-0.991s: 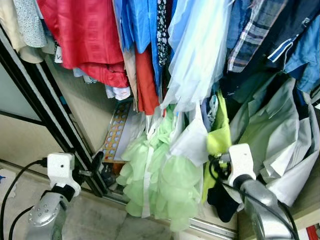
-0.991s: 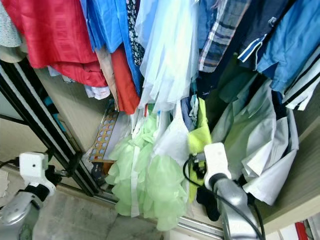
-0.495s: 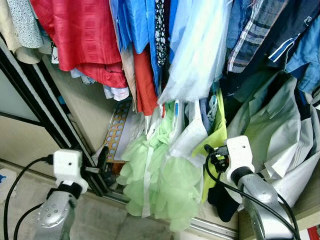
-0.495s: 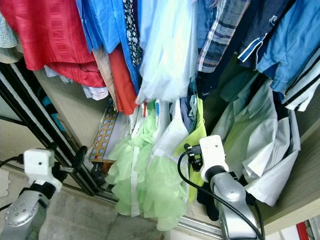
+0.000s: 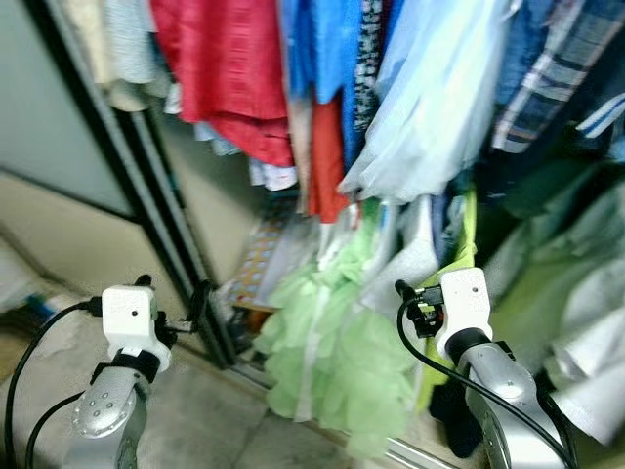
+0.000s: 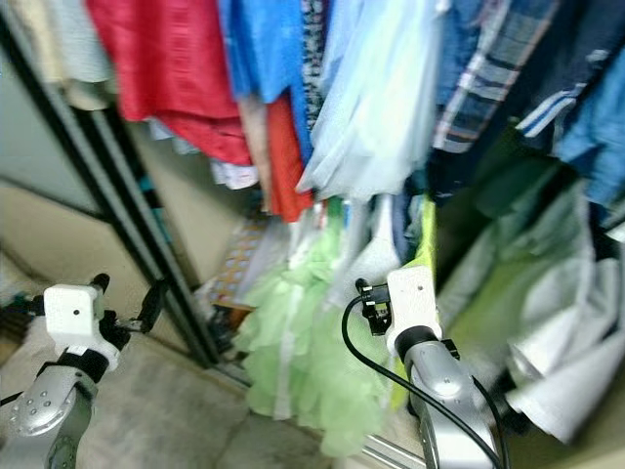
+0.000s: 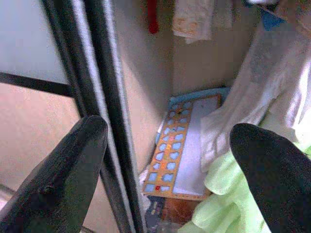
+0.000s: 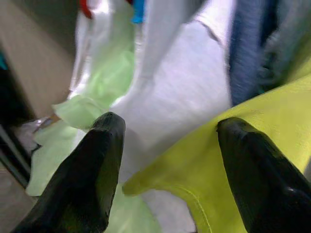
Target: Clean up the room
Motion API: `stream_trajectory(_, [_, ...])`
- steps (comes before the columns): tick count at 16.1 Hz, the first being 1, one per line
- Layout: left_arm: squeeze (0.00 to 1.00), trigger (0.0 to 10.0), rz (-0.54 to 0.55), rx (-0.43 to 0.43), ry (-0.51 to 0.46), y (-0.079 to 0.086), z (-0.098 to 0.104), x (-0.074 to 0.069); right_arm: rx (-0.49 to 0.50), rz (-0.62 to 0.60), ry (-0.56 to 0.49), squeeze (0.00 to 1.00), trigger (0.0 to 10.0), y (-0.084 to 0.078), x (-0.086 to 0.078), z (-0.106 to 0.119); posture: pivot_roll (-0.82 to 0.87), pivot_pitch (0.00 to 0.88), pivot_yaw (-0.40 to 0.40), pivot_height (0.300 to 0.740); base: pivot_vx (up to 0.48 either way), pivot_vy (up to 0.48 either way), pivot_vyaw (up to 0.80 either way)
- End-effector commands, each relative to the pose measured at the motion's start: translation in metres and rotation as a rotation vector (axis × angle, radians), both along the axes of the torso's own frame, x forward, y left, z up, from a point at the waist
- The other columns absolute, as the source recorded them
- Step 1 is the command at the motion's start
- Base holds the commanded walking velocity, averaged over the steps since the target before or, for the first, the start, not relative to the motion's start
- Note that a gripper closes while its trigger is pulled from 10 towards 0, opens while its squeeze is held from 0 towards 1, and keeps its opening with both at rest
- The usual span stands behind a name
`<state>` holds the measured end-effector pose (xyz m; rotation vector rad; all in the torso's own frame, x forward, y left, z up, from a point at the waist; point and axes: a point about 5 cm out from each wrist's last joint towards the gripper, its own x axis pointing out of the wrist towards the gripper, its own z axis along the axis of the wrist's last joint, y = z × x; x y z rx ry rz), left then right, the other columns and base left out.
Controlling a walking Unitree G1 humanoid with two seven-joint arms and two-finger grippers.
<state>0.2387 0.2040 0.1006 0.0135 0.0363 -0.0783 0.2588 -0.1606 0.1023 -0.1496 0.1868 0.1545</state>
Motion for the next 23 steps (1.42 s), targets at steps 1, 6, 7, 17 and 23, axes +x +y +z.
stream_trajectory(1, [0.0,10.0,0.0,0.003,0.016,-0.002,-0.001,0.004,0.0,0.0,-0.035,0.0,10.0,0.003,0.0,0.007,-0.22,0.0,0.041,0.74,0.0,0.0,0.8])
stream_trajectory(6, [0.0,10.0,0.011,-0.013,0.028,-0.012,-0.006,0.003,0.002,0.009,-0.042,0.0,10.0,0.004,0.002,0.008,-0.22,0.0,0.037,0.74,0.0,0.0,0.8])
stream_trajectory(7, [0.0,10.0,0.007,-0.022,0.036,-0.012,-0.007,0.004,0.001,0.011,-0.041,0.0,10.0,0.005,0.003,0.008,-0.22,0.0,0.033,0.74,0.0,0.0,0.8])
stream_trajectory(17, [0.0,10.0,-0.025,-0.016,0.046,-0.012,-0.008,0.009,0.001,0.017,-0.052,0.0,10.0,0.007,0.004,0.009,-0.22,0.0,0.038,0.74,0.0,0.0,0.8])
stream_trajectory(23, [0.0,10.0,-0.074,-0.026,0.068,-0.015,-0.011,0.007,0.001,-0.001,-0.047,0.0,10.0,0.004,0.007,0.008,-0.22,0.0,0.027,0.74,0.0,0.0,0.34])
